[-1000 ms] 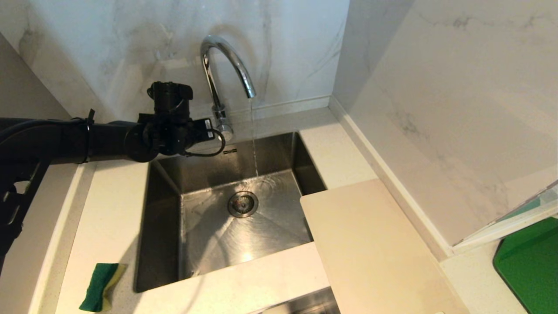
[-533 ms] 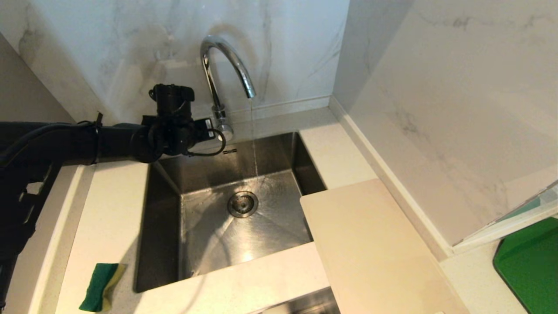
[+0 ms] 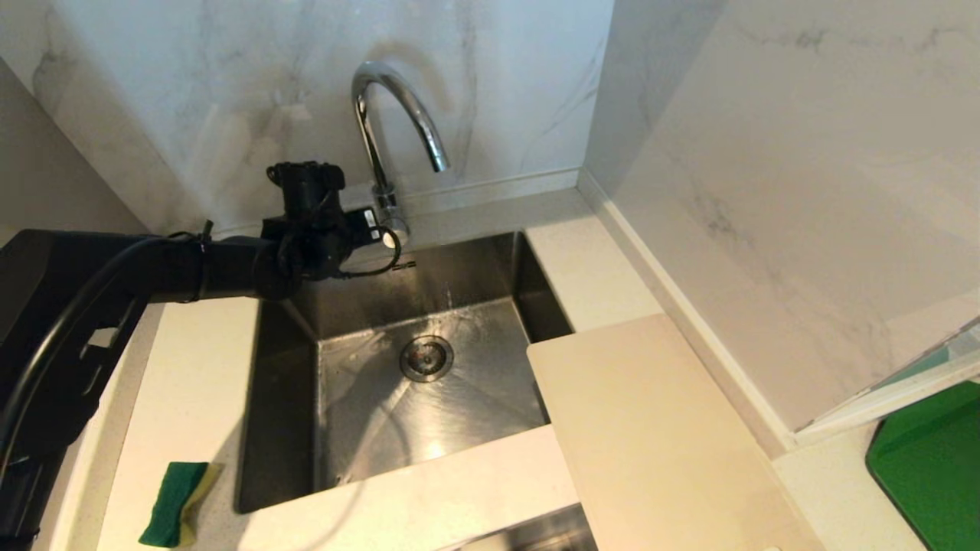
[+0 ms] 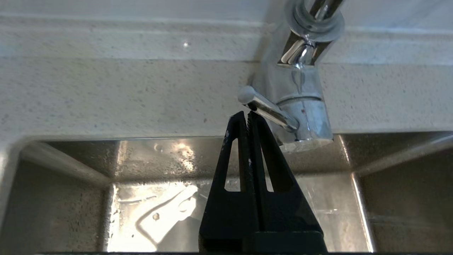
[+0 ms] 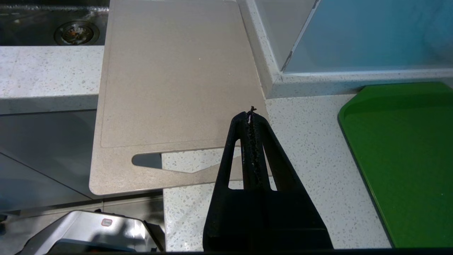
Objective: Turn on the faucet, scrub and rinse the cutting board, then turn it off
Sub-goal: Turn off the tap
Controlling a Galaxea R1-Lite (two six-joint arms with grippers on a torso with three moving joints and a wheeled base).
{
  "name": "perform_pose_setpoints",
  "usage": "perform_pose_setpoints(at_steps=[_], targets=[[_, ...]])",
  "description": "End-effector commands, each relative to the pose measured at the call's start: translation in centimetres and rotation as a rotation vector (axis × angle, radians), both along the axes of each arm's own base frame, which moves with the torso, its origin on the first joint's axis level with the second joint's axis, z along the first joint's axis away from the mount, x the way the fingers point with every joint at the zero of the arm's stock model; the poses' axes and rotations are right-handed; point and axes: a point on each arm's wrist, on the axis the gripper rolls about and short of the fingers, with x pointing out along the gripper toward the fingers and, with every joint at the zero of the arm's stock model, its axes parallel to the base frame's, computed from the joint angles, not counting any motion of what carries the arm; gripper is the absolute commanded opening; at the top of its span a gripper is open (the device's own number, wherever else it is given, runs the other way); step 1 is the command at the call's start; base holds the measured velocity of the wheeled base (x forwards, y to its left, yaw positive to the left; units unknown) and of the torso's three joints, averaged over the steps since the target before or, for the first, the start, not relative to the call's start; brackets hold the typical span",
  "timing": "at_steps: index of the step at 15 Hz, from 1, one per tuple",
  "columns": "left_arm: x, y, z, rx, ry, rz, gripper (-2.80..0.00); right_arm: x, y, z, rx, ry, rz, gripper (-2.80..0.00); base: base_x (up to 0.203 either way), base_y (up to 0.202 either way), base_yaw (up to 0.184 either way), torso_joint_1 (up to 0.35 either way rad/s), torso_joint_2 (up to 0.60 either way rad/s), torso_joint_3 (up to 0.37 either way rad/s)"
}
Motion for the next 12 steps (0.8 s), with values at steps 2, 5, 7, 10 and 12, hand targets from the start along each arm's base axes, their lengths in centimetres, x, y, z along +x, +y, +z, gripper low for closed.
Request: perform_pose_setpoints(at_steps=[2,5,7,10,12], targets=[[0.1,0.0,-0.2,0.0,0.001,0.006,-2.8,0.0,0.0,0.0,-0.001,0.002,0.0,-2.8,0.0,0.0,0.0,0.0,0.0,0.0],[0.0,0.1,0.1,-0.002,-0.003,0.013,-2.8,0.0,0.0,0.0,-0.001,0.002,0.001,-2.8,0.0,0.0,0.0,0.0,0.0,0.0],[-0.2,0.2,0.3,-0.001,-0.003,0.051,-2.8,0.0,0.0,0.0,-0.001,0.002,0.001,-2.8,0.0,0.0,0.0,0.0,0.0,0.0],[-1.9,1.1,2.8,-0.007,-0.012,0.108,-2.8,0.0,0.0,0.0,-0.001,0.002,0.001,-2.8,0.0,0.0,0.0,0.0,0.0,0.0],[-3.9,2.7,4.3,-0.001,0.007,0.126,-2.8,0.0,0.0,0.0,-0.001,0.002,0.001,-2.8,0.0,0.0,0.0,0.0,0.0,0.0]])
